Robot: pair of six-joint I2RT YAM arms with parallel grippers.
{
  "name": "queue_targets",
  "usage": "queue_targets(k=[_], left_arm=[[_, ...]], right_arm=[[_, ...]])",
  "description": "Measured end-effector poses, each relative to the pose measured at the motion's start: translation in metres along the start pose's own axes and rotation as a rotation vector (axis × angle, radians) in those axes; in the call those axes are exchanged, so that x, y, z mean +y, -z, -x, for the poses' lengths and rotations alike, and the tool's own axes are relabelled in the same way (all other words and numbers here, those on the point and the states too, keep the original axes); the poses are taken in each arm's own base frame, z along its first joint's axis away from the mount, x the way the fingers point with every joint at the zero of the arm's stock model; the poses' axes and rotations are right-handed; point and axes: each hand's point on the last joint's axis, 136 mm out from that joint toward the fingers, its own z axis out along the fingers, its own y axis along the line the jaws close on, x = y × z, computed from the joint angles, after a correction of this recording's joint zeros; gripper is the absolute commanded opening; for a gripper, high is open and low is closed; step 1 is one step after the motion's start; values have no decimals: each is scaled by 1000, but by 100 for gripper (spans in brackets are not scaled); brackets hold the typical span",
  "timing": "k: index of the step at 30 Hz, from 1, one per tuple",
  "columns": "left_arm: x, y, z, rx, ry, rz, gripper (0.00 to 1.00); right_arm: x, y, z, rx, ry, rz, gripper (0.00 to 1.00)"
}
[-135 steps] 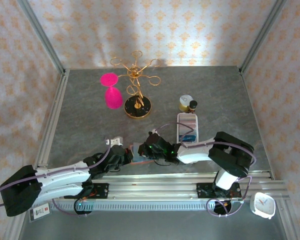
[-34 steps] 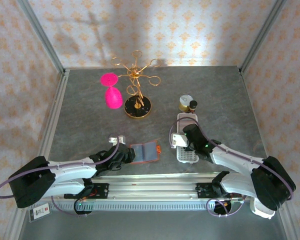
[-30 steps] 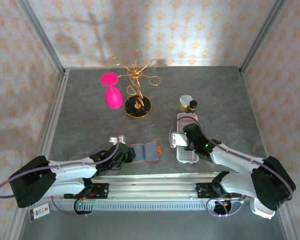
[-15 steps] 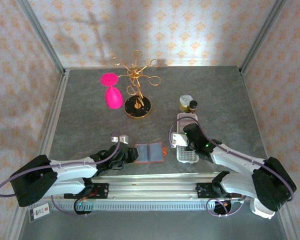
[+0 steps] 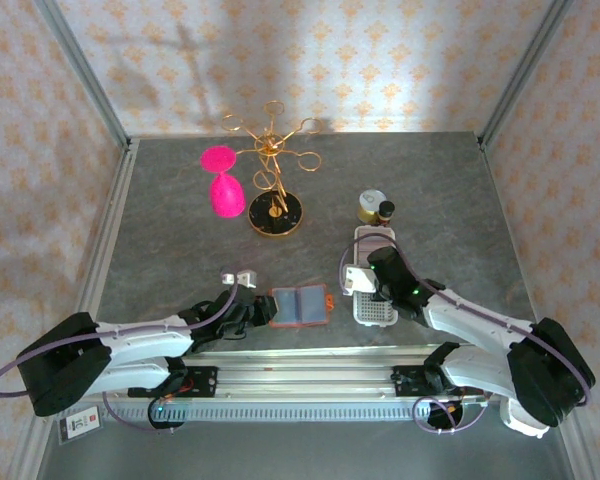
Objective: Put the credit cards into the card holder
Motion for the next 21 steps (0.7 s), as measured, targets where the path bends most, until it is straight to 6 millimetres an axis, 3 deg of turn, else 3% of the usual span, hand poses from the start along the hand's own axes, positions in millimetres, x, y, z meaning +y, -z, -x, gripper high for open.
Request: queue_targets(k=[21], left_arm=[[-1, 7, 3, -13, 3, -13, 28]], right_arm=[[-1, 5, -1, -4, -6, -4, 7]])
